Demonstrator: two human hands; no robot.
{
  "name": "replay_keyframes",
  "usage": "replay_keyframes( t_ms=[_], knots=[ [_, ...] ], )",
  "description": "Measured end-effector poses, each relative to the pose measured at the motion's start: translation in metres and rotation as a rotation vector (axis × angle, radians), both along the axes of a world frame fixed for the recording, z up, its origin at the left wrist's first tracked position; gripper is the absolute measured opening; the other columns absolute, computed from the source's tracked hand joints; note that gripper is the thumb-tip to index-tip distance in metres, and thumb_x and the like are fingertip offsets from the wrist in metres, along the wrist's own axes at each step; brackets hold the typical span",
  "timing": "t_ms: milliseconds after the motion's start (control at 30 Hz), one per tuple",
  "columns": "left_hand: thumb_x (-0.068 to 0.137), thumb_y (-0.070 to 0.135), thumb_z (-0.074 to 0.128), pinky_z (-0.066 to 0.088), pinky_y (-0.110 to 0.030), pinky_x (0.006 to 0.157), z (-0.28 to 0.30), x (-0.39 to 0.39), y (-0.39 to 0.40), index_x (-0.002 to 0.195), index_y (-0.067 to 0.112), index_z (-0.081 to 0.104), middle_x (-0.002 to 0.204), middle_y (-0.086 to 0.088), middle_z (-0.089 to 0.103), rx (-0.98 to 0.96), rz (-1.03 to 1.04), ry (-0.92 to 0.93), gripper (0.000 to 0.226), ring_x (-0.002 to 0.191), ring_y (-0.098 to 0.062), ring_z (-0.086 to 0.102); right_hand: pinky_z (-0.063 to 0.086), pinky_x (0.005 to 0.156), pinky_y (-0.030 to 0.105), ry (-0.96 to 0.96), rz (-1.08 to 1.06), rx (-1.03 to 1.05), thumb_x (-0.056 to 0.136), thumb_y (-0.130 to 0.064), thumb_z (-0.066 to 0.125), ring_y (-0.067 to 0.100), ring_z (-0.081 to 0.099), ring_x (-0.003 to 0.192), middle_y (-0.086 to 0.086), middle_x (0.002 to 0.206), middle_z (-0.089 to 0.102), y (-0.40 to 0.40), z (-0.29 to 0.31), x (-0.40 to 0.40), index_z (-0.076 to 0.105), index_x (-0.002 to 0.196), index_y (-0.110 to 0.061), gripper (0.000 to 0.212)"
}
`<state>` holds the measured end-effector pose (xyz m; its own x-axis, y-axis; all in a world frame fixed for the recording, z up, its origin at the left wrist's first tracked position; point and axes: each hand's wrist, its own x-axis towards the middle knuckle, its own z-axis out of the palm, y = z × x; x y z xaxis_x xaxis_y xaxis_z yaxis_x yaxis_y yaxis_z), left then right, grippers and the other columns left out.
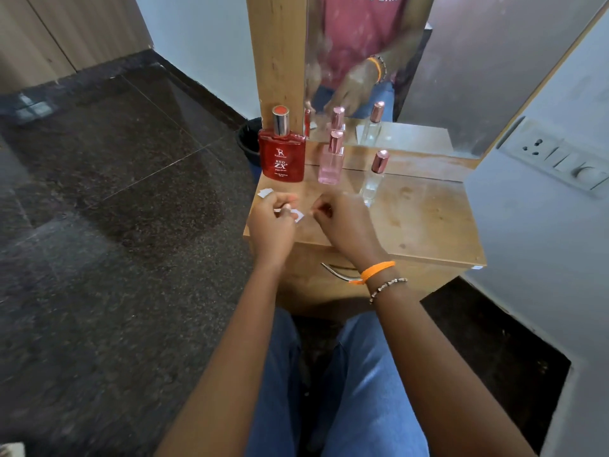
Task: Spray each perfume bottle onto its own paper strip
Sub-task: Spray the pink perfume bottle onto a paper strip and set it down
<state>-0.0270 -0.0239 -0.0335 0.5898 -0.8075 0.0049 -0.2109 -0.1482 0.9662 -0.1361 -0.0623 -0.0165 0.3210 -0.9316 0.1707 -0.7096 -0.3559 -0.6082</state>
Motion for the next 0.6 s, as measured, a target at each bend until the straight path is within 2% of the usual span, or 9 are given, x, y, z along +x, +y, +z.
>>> replay_keyframes(
  t_ms=[100,167,233,333,433,533,600],
  knots=[
    [0.083,-0.003,0.049,0.053,-0.030,0.077,-0.005,0.014,0.006,0.086,0.018,0.066,0.085,-0.002,0.068,0.065,0.065,0.045,0.028,0.089,-0.024,0.068,0.051,0.080,0.041,0.053,0.008,0.074,0.085,-0.017,0.064,0.033,0.062,0.092,0.015,0.099,0.067,0.002,-0.010,0.021,0.068,0.096,-0.006,0.016],
    [0.084,-0.003,0.047,0.055,-0.041,0.085,-0.006,0.017,0.006,0.089,0.017,0.066,0.093,-0.007,0.069,0.098,0.054,0.085,0.028,0.093,-0.028,0.067,0.050,0.078,0.040,0.094,-0.021,0.040,0.085,-0.021,0.066,0.034,0.059,0.094,0.015,0.104,0.062,0.000,-0.011,0.030,0.066,0.098,-0.004,0.022],
    [0.085,-0.001,0.046,0.053,-0.045,0.089,-0.006,0.021,0.004,0.095,0.014,0.068,0.102,-0.010,0.070,0.143,0.031,0.069,0.029,0.098,-0.029,0.066,0.047,0.076,0.038,0.137,-0.052,0.019,0.083,-0.021,0.068,0.036,0.058,0.097,0.016,0.107,0.060,-0.001,-0.010,0.037,0.066,0.097,-0.002,0.023],
    [0.085,-0.001,0.045,0.052,-0.044,0.092,-0.003,0.024,0.003,0.102,0.010,0.068,0.107,-0.013,0.069,0.182,-0.003,0.017,0.030,0.101,-0.031,0.064,0.044,0.074,0.035,0.134,-0.105,0.064,0.081,-0.019,0.070,0.037,0.059,0.097,0.016,0.105,0.063,-0.004,-0.009,0.041,0.066,0.094,-0.003,0.021],
    [0.085,-0.003,0.044,0.053,-0.042,0.090,-0.001,0.023,0.003,0.106,0.007,0.068,0.103,-0.011,0.069,0.176,-0.040,-0.034,0.033,0.098,-0.029,0.065,0.044,0.070,0.034,0.077,-0.161,0.161,0.077,-0.019,0.074,0.034,0.061,0.095,0.015,0.099,0.067,-0.009,-0.010,0.040,0.065,0.090,-0.003,0.023],
    [0.085,-0.004,0.044,0.047,-0.024,0.086,0.000,0.022,0.005,0.110,0.011,0.067,0.107,-0.004,0.069,0.199,-0.083,-0.153,0.037,0.101,-0.018,0.062,0.042,0.067,0.030,-0.015,-0.205,0.260,0.072,-0.018,0.077,0.029,0.062,0.089,0.012,0.094,0.068,-0.014,-0.010,0.036,0.066,0.084,-0.004,0.022],
    [0.085,-0.005,0.043,0.044,-0.022,0.085,0.001,0.022,0.005,0.111,0.011,0.066,0.110,-0.002,0.068,0.200,-0.104,-0.204,0.039,0.103,-0.015,0.061,0.049,0.070,0.033,-0.089,-0.206,0.313,0.071,-0.014,0.077,0.030,0.064,0.085,0.015,0.088,0.070,-0.015,-0.009,0.034,0.065,0.081,-0.003,0.018]
  ],
)
